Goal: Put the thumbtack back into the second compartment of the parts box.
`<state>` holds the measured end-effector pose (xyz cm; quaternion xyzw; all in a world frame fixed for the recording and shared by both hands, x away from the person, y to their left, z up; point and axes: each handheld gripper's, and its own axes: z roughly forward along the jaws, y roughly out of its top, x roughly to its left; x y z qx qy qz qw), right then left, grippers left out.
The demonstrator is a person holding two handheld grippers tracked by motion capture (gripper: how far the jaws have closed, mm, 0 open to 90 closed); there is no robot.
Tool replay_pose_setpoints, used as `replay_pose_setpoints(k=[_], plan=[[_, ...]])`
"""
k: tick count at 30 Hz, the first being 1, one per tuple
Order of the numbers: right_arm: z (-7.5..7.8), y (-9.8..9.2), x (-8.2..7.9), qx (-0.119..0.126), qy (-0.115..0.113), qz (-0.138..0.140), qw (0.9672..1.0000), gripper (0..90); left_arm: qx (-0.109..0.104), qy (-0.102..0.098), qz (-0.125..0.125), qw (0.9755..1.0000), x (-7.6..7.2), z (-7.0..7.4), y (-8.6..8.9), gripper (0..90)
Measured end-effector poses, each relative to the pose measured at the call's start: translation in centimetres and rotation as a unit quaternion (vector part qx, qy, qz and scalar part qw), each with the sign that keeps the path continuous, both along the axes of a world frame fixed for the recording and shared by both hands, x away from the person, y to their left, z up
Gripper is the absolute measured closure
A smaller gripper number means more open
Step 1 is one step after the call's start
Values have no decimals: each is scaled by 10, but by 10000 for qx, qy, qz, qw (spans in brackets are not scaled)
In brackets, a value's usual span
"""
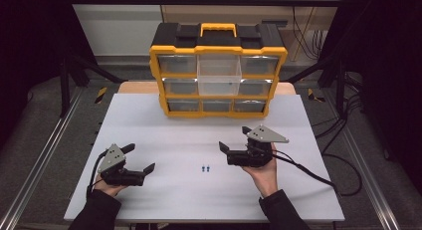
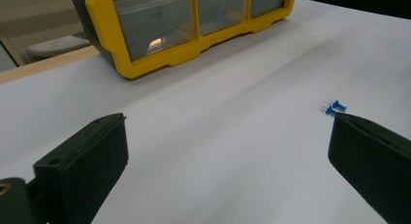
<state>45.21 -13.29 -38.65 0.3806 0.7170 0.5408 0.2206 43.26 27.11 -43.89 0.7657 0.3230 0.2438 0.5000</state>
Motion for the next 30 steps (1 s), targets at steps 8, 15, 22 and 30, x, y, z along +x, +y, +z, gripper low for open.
replay_pose_setpoints(k=[8,15,22,30], plan=[[-17,13,2,-173,249,185,9994,81,8,-4,-2,10000,0,0,0,5],[-30,23,4,-295,444,256,9982,94,12,-9,-2,10000,0,0,-1,5],[-46,33,5,-438,648,389,9962,120,13,-10,-7,10000,0,0,-1,5],[-59,40,7,-600,773,435,9943,142,31,-8,-10,10000,0,0,-1,4]])
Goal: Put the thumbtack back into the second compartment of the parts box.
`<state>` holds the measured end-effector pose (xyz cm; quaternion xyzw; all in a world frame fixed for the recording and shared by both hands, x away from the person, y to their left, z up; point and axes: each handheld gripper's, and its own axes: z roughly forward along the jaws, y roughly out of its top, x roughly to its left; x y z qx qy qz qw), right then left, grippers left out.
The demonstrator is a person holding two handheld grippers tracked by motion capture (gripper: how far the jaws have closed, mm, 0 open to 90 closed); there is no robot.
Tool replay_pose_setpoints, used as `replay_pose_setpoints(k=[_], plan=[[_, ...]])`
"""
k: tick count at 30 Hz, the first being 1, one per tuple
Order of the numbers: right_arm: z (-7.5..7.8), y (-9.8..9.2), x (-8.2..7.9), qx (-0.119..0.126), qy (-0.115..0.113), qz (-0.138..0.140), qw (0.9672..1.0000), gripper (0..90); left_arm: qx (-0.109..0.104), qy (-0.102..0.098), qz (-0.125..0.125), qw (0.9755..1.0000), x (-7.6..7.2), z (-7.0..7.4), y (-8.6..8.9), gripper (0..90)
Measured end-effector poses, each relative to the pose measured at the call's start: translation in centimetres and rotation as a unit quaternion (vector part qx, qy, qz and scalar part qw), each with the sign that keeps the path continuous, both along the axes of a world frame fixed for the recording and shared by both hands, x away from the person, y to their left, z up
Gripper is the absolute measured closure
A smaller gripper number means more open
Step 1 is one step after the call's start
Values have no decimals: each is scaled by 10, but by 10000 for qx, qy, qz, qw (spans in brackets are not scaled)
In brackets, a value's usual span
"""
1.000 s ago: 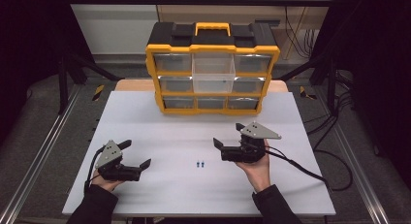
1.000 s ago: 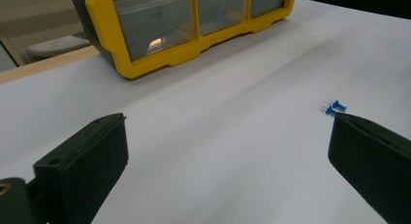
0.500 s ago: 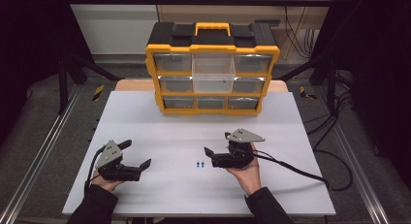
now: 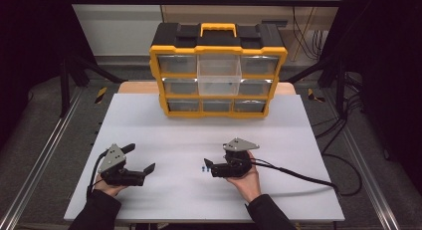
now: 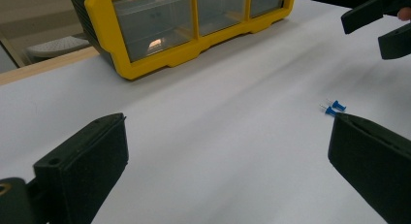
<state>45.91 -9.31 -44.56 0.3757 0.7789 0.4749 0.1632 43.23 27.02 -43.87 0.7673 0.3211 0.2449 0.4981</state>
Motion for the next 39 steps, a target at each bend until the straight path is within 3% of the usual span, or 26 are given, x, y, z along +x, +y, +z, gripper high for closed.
replay_pose_setpoints(k=[16,34,39], plan=[[-27,13,3,-394,372,60,9985,267,2,4,-4,10000,0,0,0,5],[-39,22,2,-781,437,332,9954,490,4,12,-5,10000,0,-1,-1,5],[-41,22,2,-793,439,383,9952,560,7,14,-6,10000,0,-1,-1,5]])
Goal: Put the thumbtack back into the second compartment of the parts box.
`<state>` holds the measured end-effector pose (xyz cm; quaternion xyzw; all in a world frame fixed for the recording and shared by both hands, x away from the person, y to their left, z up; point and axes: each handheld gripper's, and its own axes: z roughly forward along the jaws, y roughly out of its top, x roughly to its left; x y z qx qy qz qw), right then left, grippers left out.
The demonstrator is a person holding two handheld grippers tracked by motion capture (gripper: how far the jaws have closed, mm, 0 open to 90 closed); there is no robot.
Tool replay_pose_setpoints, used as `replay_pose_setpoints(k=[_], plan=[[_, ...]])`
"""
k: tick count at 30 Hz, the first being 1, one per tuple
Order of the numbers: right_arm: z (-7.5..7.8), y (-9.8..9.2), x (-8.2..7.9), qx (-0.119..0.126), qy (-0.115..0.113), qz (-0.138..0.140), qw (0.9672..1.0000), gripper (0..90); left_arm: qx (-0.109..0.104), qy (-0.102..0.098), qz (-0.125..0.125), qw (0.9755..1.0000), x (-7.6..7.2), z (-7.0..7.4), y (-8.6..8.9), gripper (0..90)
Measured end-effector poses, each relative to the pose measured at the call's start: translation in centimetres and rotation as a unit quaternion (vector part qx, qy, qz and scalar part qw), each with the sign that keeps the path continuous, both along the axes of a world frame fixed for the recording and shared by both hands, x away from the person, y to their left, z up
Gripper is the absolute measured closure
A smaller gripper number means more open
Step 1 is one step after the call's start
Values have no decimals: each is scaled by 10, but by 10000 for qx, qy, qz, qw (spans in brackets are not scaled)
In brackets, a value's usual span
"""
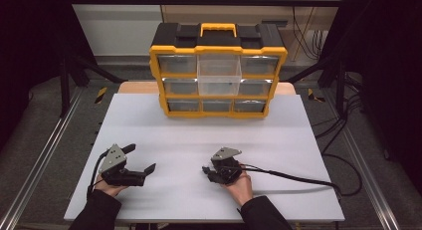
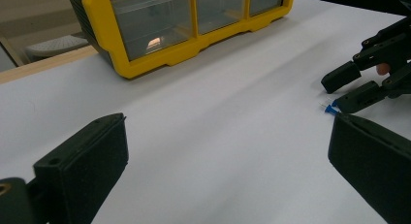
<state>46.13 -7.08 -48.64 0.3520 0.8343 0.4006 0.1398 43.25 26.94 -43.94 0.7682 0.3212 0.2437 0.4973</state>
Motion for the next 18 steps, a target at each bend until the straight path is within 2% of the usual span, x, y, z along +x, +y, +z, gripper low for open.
replay_pose_setpoints(k=[15,18], plan=[[0,0,0,-12,20,91,10000,714,0,3,2,10000,0,0,0,5],[1,-1,-1,-26,41,142,9999,769,3,2,0,10000,0,0,0,5]])
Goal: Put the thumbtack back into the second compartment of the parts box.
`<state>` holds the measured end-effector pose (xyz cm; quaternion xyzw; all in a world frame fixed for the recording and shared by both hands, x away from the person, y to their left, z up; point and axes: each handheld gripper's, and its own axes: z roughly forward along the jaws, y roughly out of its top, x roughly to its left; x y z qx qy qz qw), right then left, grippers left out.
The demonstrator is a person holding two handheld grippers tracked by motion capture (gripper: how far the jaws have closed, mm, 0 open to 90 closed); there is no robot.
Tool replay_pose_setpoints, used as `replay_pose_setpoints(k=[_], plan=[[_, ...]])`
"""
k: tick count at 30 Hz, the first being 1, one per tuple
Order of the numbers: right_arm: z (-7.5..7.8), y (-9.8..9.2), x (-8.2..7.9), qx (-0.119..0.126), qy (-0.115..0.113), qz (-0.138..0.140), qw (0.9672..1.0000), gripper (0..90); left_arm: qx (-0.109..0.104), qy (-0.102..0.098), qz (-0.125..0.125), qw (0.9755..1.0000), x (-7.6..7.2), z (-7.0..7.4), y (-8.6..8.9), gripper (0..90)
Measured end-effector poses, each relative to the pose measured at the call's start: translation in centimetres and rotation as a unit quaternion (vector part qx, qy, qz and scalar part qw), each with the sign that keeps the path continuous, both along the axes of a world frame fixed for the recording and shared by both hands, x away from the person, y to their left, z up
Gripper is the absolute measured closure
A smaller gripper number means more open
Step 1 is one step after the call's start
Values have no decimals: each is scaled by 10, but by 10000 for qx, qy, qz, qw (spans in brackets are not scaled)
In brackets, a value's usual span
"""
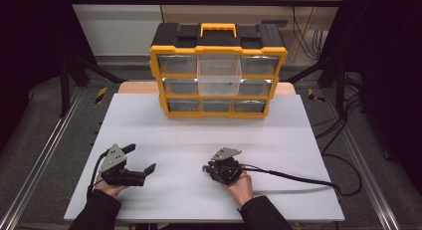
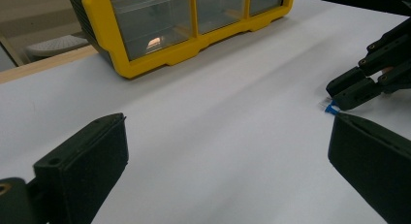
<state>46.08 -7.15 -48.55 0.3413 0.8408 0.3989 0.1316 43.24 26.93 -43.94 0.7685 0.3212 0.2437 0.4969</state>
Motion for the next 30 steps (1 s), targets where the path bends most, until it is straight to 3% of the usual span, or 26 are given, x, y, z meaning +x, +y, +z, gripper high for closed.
replay_pose_setpoints(k=[7,18,20,30], plan=[[1,0,0,-38,81,-29,10000,829,-4,1,0,10000,0,0,0,5],[1,-1,2,6,140,-16,9999,848,-6,-1,-4,10000,0,0,0,5],[2,0,2,61,213,-123,9997,850,-7,0,-4,10000,0,0,0,5],[8,-3,2,84,188,-74,9998,854,-13,-6,-7,10000,0,1,1,5]])
